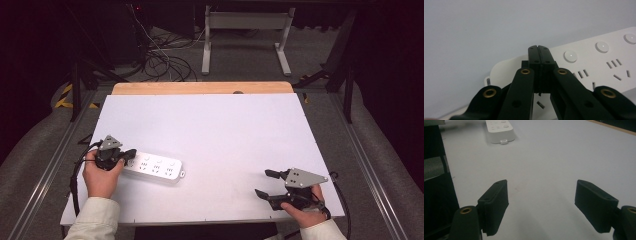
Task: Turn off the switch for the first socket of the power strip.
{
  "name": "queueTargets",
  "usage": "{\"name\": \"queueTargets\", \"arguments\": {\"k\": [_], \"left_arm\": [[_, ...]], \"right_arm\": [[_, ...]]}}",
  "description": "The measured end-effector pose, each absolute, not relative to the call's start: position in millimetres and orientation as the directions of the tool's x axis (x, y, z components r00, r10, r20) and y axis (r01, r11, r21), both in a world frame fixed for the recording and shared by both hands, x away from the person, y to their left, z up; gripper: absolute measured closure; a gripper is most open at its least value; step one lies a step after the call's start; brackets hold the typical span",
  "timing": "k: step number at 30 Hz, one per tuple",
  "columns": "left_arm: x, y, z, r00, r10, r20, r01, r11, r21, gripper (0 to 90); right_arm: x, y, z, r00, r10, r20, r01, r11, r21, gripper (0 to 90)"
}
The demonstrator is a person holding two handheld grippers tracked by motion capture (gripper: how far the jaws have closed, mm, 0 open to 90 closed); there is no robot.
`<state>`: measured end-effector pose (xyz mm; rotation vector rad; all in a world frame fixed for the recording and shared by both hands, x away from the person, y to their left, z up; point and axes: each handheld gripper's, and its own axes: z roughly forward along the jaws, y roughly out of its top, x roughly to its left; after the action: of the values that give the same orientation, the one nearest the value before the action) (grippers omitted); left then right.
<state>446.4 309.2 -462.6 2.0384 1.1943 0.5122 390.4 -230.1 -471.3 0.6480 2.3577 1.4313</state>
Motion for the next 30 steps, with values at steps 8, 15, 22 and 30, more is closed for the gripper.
{"name": "queueTargets", "arguments": {"k": [8, 15, 22, 30], "left_arm": [[447.1, 308.8, -464.2, 0.495, 0.868, -0.017, 0.586, -0.320, 0.744, 90.0], [447.0, 310.1, -465.5, 0.497, 0.868, -0.011, 0.583, -0.324, 0.745, 90.0], [447.2, 311.4, -467.1, 0.503, 0.864, -0.026, 0.582, -0.316, 0.749, 90.0], [446.3, 312.5, -468.8, 0.498, 0.866, -0.043, 0.582, -0.297, 0.758, 90.0]], "right_arm": [[390.4, -230.2, -471.4, -0.851, 0.524, -0.027, 0.218, 0.400, 0.890, 26.9], [390.3, -229.9, -471.8, -0.852, 0.523, -0.031, 0.216, 0.404, 0.889, 26.8], [390.1, -229.7, -471.9, -0.852, 0.522, -0.029, 0.217, 0.402, 0.889, 26.8], [390.0, -229.6, -472.1, -0.853, 0.521, -0.029, 0.216, 0.404, 0.889, 26.8]]}}
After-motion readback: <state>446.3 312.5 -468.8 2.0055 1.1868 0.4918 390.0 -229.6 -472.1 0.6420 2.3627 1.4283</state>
